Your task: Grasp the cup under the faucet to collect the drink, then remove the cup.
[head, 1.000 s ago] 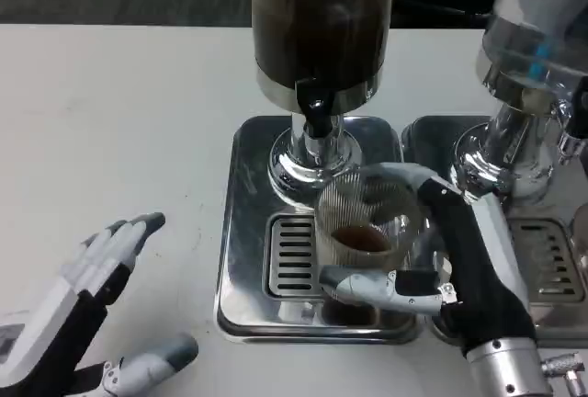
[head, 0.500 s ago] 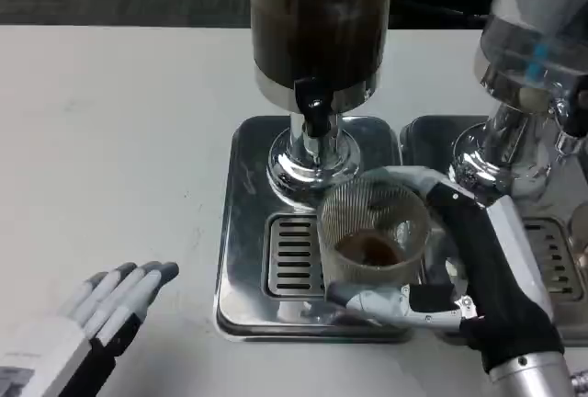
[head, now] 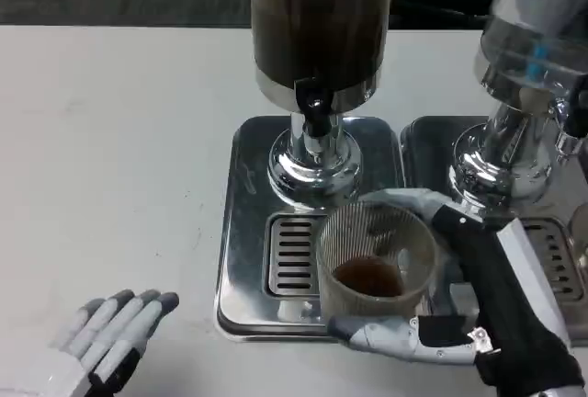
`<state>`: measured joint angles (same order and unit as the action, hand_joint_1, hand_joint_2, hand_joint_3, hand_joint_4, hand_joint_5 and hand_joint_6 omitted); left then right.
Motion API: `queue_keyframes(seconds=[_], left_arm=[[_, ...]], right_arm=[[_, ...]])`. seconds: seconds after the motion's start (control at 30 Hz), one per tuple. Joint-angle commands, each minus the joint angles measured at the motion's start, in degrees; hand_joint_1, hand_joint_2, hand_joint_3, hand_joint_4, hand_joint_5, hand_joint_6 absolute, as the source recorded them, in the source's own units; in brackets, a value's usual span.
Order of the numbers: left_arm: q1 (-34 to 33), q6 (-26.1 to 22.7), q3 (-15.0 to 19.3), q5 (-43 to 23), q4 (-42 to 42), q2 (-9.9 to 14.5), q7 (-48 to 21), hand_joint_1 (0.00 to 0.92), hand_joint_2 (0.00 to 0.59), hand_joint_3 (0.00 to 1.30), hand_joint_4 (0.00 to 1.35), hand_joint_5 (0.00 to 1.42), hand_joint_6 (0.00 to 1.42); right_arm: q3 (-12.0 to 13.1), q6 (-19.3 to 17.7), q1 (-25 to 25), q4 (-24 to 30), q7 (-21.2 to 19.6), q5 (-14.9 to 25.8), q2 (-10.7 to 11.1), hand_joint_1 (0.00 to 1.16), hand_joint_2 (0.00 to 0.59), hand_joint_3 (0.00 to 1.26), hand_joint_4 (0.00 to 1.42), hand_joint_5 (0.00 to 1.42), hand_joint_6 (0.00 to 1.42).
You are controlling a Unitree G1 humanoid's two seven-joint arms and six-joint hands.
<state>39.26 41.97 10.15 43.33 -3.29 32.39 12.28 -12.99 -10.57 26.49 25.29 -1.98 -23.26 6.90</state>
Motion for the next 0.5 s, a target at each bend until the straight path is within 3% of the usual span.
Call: queue_keyframes(seconds=[0.03, 0.5], left_arm=[[1.5, -0.5, -0.1, 1.0, -0.6, -0.1, 1.6, 0.000, 0.122, 0.00, 0.00, 0.00, 0.00], [2.6, -2.1, 0.0, 1.8, -1.8, -0.6, 2.9, 0.000, 0.122, 0.00, 0.00, 0.00, 0.00]], right_arm=[[-0.3, -1.8, 0.8, 2.7, 0.2, 1.2, 0.2, 1.04, 0.086, 0.79, 0.89, 1.01, 1.42], [-0.8, -2.0, 2.3, 4.1, 0.5, 1.2, 0.4, 1.03, 0.086, 0.79, 0.89, 1.01, 1.42]])
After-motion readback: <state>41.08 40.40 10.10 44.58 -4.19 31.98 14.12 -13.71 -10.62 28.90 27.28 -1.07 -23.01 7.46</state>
